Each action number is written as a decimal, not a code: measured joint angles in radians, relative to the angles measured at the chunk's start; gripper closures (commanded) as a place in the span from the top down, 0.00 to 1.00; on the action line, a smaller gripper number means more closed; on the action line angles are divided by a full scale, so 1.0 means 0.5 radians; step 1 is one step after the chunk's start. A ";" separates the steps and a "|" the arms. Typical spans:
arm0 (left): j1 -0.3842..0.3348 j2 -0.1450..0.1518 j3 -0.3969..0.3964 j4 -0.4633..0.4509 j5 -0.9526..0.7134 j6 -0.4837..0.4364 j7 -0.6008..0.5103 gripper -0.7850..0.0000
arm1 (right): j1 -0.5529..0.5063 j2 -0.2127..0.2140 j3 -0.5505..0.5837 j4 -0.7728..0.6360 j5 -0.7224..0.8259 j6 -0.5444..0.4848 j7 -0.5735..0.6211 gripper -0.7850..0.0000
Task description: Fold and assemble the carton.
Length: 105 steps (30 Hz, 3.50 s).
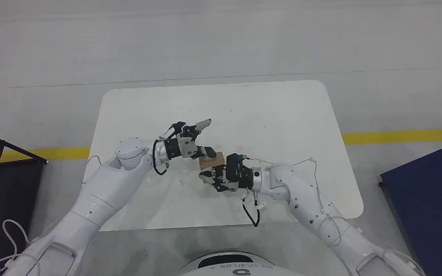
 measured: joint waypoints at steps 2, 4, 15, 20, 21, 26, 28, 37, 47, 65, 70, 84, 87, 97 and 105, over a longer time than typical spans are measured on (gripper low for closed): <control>-0.005 -0.006 0.012 -0.003 0.035 0.019 0.017 1.00 | -0.008 0.005 0.006 -0.008 -0.006 -0.024 -0.010 0.00; -0.010 -0.013 0.017 0.002 0.050 0.029 0.022 1.00 | -0.017 0.010 0.015 -0.011 -0.013 -0.049 -0.027 0.00; -0.044 -0.043 0.026 0.069 0.115 0.070 -0.005 1.00 | -0.070 0.061 -0.002 -0.028 0.053 -0.231 -0.120 0.00; -0.057 -0.054 0.030 0.084 0.158 0.087 -0.006 1.00 | -0.091 0.125 0.000 -0.016 0.019 -0.229 -0.123 0.00; -0.061 -0.056 0.031 0.087 0.170 0.093 -0.009 1.00 | -0.091 0.135 0.002 0.008 -0.005 -0.229 -0.079 0.00; -0.071 -0.065 0.027 0.097 0.199 0.103 -0.014 1.00 | -0.063 0.130 -0.036 0.072 -0.037 -0.180 0.074 0.00; -0.075 -0.068 0.020 0.097 0.211 0.107 -0.018 1.00 | -0.037 0.117 -0.061 0.114 -0.040 -0.108 0.141 0.00; -0.060 -0.060 -0.035 0.051 0.300 0.140 -0.014 1.00 | 0.075 0.058 -0.096 0.280 0.079 0.306 0.352 0.00; -0.005 -0.043 -0.126 0.003 0.343 0.177 0.010 1.00 | 0.131 0.045 -0.069 0.333 0.138 0.323 0.372 0.00; 0.020 -0.062 -0.148 -0.009 0.372 0.206 0.015 1.00 | -0.140 0.193 0.326 -0.163 0.056 0.272 0.447 0.00; 0.029 -0.066 -0.159 -0.013 0.375 0.200 0.014 1.00 | -0.151 0.196 0.329 -0.203 0.052 0.289 0.489 0.00; 0.182 -0.009 -0.502 -0.121 0.303 0.103 0.095 1.00 | -0.167 0.195 0.321 -0.337 -0.050 0.401 0.480 0.00; 0.226 0.000 -0.544 -0.143 0.309 0.111 0.092 1.00 | -0.183 0.196 0.353 -0.392 -0.067 0.470 0.398 0.00; 0.214 -0.031 -0.460 -0.132 0.293 0.125 0.098 1.00 | -0.173 0.191 0.336 -0.477 -0.153 0.519 0.385 0.00; 0.176 -0.063 -0.412 -0.053 0.174 0.125 0.019 1.00 | -0.034 0.145 0.203 -0.314 -0.105 0.536 0.428 0.00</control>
